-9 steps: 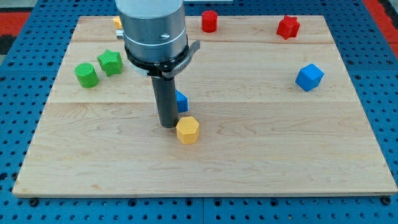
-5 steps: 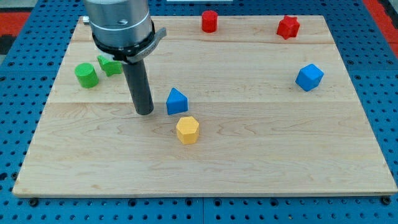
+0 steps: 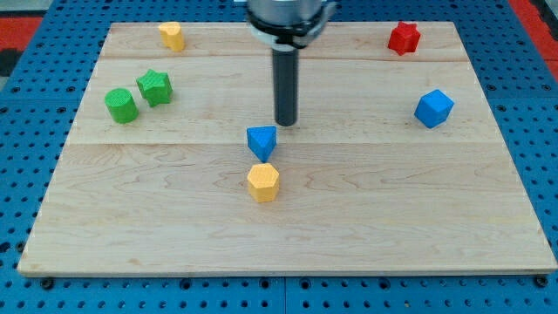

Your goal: Move the blue triangle parallel left to the yellow hexagon

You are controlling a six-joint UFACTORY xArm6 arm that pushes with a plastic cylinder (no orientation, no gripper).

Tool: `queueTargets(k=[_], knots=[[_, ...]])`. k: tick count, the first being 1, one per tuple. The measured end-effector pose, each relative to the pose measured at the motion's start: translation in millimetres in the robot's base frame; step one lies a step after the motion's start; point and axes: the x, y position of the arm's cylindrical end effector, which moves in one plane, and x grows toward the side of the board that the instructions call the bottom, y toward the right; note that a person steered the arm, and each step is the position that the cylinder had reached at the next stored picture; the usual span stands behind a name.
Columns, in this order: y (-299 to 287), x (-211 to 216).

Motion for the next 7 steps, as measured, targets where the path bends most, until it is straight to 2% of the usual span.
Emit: queueTargets(k=[1,2,4,5,6,7], knots=[[-7,31],[-73,32],[-129,15],[-169,43],[-190,57],[-189,36]])
